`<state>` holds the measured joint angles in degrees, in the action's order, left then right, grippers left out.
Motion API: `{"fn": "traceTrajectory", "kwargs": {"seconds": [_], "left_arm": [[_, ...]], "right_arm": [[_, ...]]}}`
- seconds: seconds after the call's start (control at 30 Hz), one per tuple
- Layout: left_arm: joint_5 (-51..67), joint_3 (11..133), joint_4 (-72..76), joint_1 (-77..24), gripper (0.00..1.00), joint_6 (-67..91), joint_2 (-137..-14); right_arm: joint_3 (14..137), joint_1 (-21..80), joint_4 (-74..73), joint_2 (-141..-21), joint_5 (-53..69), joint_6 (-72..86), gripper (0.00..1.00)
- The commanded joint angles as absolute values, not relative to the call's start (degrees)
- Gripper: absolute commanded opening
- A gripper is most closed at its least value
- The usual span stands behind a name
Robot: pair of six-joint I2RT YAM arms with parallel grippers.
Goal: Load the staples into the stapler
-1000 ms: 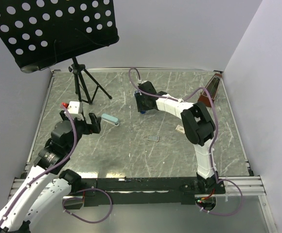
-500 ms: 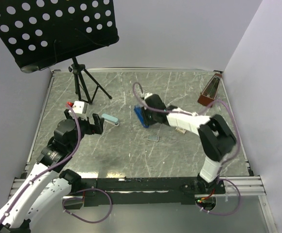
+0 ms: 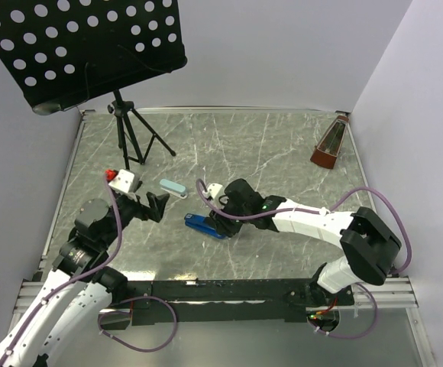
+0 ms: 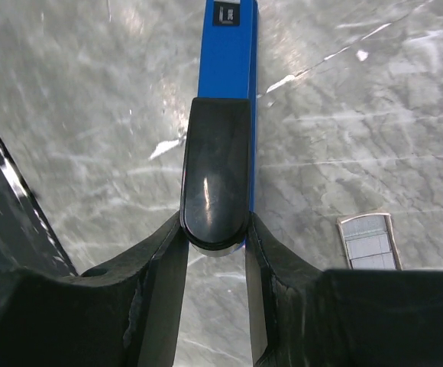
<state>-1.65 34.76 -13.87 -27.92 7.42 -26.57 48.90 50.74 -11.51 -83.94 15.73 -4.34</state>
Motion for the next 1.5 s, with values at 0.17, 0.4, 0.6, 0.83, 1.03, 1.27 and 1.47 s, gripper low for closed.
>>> {"fn": "traceTrajectory", "kwargs": {"seconds": [0.17,0.4,0.6,0.83,1.03,1.27,1.47], "left_arm": [[18.2,35.1,-11.2,-27.7,0.99,1.3,-33.3],[28.6,34.6,-10.1,-27.8,0.99,-1.8,-37.3],[29.4,34.2,-9.6,-27.9,0.99,-3.8,-38.1],[29.1,37.8,-12.7,-32.2,1.00,-10.8,-44.2],[25.3,45.9,-22.1,-43.2,0.99,-22.2,-56.4],[28.4,52.2,-25.5,-46.1,1.00,-33.1,-68.3],[31.6,59.2,-30.1,-46.8,0.96,-37.0,-80.1]], "right_arm": [[46.9,50.8,-10.3,-84.3,19.5,-11.9,0.17],[47.2,50.8,-11.3,-84.2,18.8,-10.8,0.41],[44.1,50.6,-9.6,-76.3,18.8,-6.9,0.80],[36.5,48.5,-4.5,-61.2,4.2,-0.5,1.00],[24.9,46.5,9.5,-44.8,-5.2,3.3,1.00],[12.8,46.5,22.8,-30.9,-9.8,0.1,1.00],[9.9,46.5,23.4,-26.0,-11.6,-0.1,1.00]]}}
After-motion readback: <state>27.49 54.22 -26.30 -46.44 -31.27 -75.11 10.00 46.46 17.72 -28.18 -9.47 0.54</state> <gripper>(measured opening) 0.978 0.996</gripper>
